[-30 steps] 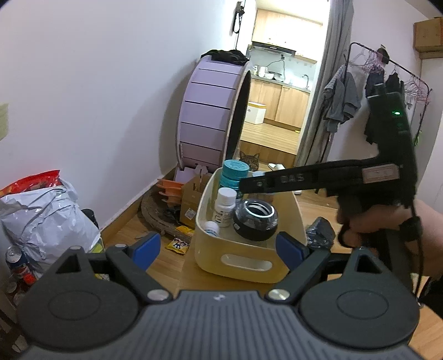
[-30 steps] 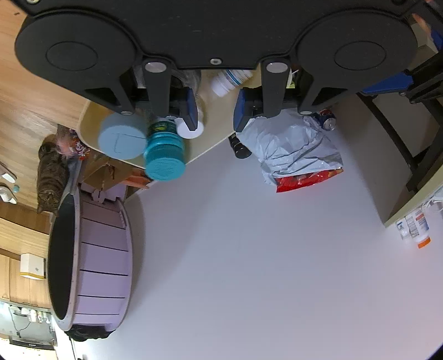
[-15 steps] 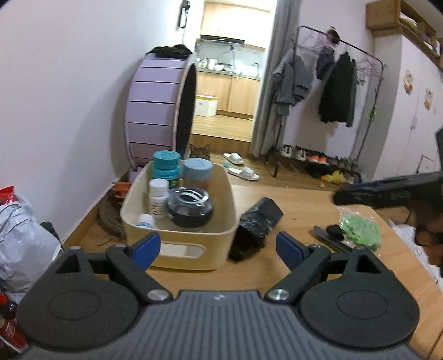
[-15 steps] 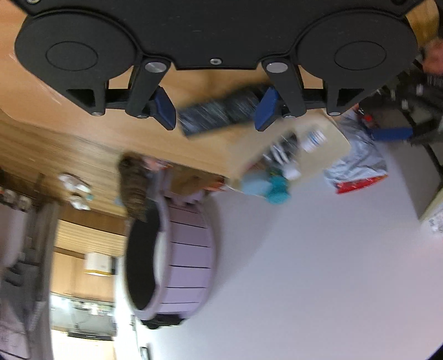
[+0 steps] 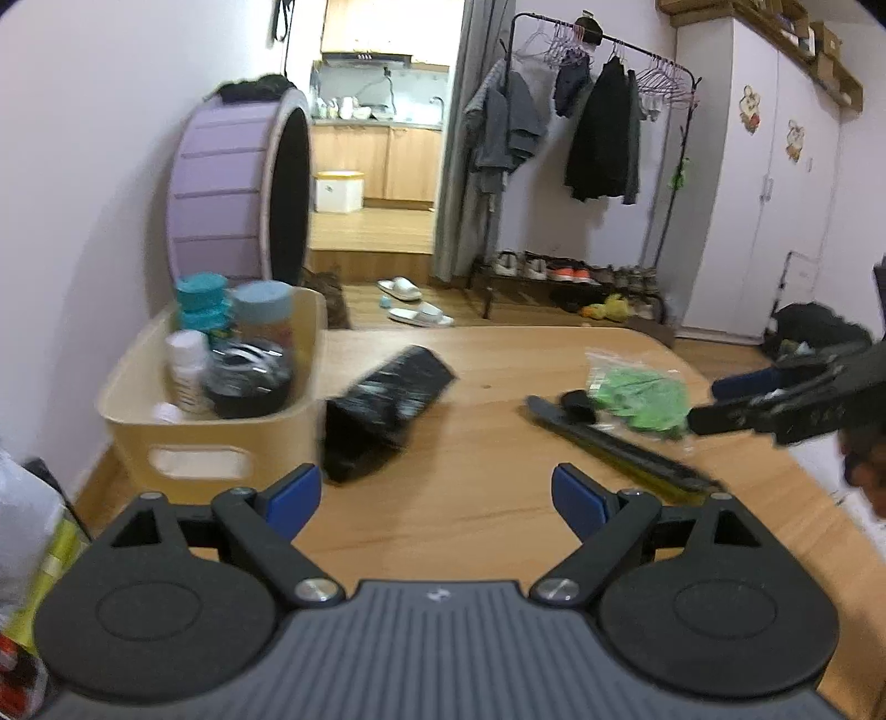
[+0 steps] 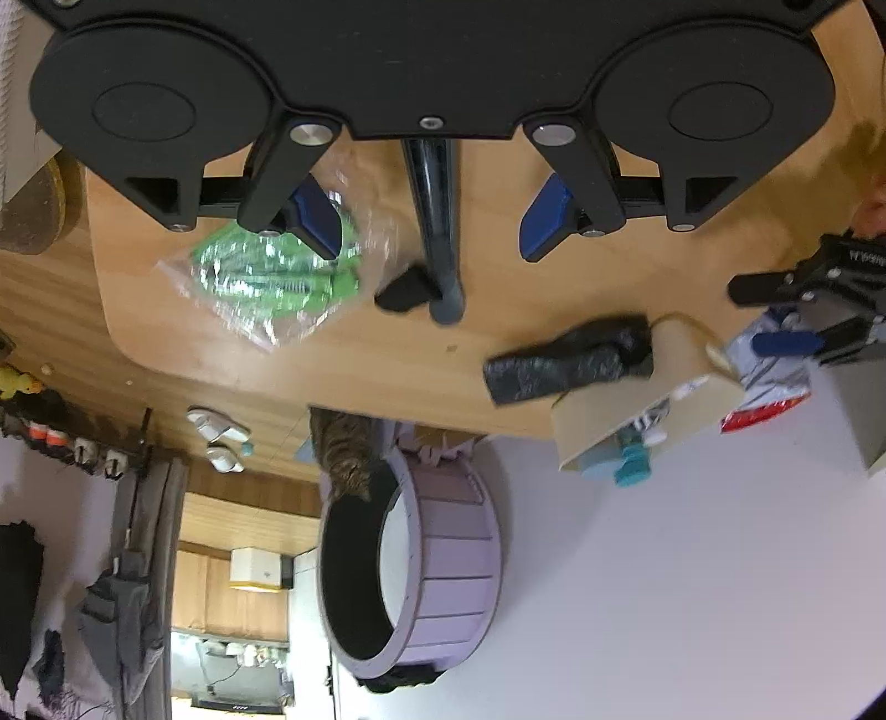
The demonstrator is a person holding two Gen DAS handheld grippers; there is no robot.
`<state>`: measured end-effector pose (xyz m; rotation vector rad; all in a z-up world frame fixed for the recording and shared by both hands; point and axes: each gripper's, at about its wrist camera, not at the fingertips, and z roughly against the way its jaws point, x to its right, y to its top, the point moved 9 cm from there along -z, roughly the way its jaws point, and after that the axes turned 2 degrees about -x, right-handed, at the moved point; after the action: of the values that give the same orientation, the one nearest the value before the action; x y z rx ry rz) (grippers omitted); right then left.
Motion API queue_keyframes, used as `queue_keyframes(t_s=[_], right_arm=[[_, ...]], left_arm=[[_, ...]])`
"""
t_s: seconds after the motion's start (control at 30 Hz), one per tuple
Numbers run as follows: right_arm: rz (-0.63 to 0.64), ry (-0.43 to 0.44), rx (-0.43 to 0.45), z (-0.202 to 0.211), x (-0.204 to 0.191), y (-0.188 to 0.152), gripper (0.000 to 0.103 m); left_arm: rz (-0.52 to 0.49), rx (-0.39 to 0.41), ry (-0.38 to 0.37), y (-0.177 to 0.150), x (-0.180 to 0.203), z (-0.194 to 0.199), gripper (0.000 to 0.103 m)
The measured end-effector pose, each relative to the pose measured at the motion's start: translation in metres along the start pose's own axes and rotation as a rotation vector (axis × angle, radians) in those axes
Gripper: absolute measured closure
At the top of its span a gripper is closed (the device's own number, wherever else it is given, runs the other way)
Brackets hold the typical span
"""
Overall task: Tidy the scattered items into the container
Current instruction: 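Withdraw the right gripper and move the left gripper to the black tool, then grasp the long black foam-tipped tool by its handle with the left gripper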
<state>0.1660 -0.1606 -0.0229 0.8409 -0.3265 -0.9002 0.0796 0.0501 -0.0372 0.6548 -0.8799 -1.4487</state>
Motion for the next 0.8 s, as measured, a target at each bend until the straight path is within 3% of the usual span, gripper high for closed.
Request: queue_keyframes(t_s=[0.17,0.3,0.53,0.8], right_arm=[[-0.033,-0.010,0.025,0.010,0.019,-0.004,0.031],[-0.027,-0.030,0.039,0.022,0.034,-0.003,0.017],[-0.028,-0.014,0.022,0.039,0.051,-0.007,0.007],[-0.124,0.023,0.071,0.063,0.076,-0.009,0.002]], left_arm=[[0.062,-0.048,-0.072,0.002,0.027,-0.018,0.013],[0.081,-0.072,-0.083,0.008,0.053,-0.037,0.014],[0.103,-0.131,-0.095,0.003,0.103,-0.066,0.016],[0.098,-0.167,-0.034,-0.006,0.141,-0.092,0.033]])
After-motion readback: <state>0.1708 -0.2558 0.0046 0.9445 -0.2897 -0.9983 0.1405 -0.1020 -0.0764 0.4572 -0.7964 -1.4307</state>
